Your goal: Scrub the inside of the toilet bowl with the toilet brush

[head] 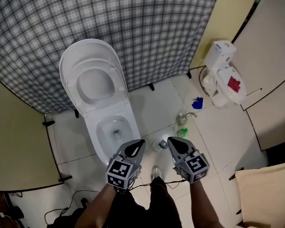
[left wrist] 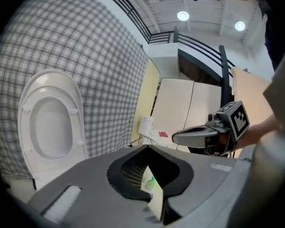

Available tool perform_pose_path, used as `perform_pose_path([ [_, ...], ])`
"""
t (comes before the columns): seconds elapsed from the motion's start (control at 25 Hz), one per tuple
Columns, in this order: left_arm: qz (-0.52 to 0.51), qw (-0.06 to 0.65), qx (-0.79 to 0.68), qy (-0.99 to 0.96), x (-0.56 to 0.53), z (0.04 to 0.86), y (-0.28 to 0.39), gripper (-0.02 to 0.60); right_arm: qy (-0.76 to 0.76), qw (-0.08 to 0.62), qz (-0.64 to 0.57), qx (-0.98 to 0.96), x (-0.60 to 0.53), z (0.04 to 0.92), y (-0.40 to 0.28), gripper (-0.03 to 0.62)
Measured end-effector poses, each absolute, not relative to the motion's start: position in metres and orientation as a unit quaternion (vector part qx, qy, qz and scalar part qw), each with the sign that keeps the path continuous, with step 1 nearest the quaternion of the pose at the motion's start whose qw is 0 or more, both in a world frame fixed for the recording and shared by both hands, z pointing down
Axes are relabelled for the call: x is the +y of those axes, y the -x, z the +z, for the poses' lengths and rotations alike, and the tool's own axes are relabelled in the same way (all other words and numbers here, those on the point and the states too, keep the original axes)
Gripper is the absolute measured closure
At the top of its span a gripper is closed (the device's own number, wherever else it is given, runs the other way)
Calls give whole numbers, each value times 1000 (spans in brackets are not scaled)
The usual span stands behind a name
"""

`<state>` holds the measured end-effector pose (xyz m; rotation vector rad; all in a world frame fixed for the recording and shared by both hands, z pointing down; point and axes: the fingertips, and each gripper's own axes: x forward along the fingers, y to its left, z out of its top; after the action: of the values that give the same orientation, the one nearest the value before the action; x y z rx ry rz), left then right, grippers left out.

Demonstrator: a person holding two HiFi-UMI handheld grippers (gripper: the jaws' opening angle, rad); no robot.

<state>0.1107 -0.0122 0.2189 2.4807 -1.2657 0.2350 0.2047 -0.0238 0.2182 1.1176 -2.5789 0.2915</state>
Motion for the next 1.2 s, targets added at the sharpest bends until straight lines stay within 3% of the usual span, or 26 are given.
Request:
perform_pose_path([
  [0.68,133,284,-411,-856,-10,442,-166,572,-420,309,185,-833,-26,506,-268,586],
  [1.0,124,312,-417,-845,0,499,-175,572,-420,319,193,-827,-48,587,-282,572],
  [1.04,122,315,-418,-843,2,504,-176,572,-420,319,194,-827,-51,593,-283,562],
  [1.08,121,318,-419,-842,3,509,-177,572,-419,320,198,-826,-53,600,-283,458],
  [1.12,120,321,-420,-840,5,514,-177,572,-416,324,201,-826,-55,606,-283,396],
  [1.2,119,326,-421,-838,9,522,-179,572,-408,335,204,-824,-57,617,-283,396],
])
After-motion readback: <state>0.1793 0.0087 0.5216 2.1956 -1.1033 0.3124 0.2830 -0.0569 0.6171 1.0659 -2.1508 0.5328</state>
